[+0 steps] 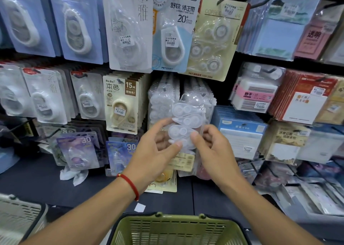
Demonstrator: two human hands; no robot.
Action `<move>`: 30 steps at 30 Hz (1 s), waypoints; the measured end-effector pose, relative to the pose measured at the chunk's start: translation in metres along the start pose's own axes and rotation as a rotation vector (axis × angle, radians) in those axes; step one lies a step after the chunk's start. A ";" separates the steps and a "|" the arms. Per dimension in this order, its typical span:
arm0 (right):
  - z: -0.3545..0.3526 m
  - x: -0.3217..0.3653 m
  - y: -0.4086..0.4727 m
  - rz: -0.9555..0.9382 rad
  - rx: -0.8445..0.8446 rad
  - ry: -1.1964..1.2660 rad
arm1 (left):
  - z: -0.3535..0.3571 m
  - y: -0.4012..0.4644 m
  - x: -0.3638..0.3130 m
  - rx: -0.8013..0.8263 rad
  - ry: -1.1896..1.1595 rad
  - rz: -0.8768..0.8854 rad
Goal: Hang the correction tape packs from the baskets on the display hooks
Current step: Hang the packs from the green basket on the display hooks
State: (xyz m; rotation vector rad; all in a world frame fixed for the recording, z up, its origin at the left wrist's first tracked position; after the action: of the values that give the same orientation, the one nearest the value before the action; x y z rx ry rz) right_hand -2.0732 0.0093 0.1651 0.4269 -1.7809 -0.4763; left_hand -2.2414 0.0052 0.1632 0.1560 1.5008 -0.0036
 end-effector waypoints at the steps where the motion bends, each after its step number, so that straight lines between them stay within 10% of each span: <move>1: -0.003 0.000 0.000 0.003 -0.056 0.024 | 0.002 0.001 0.001 0.000 0.034 0.003; 21: -0.032 -0.003 0.013 0.053 -0.221 -0.049 | 0.024 0.011 0.021 0.015 0.030 -0.072; 30: 0.005 -0.011 0.010 -0.410 0.106 -1.001 | -0.001 0.025 0.012 -0.281 0.849 0.301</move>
State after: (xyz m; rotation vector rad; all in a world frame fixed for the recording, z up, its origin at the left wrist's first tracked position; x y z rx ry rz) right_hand -2.0760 0.0245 0.1601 0.7075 -2.6989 -1.0052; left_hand -2.2391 0.0308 0.1537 0.1631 2.2841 0.5754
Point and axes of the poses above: each hand's wrist, its own y-axis towards the middle knuckle, its own z-axis out of the palm, x = y × z, the point moved 5 cm from there along y, towards the middle knuckle, and after that the axes turned 10 degrees about -z, right-handed, at the moved point
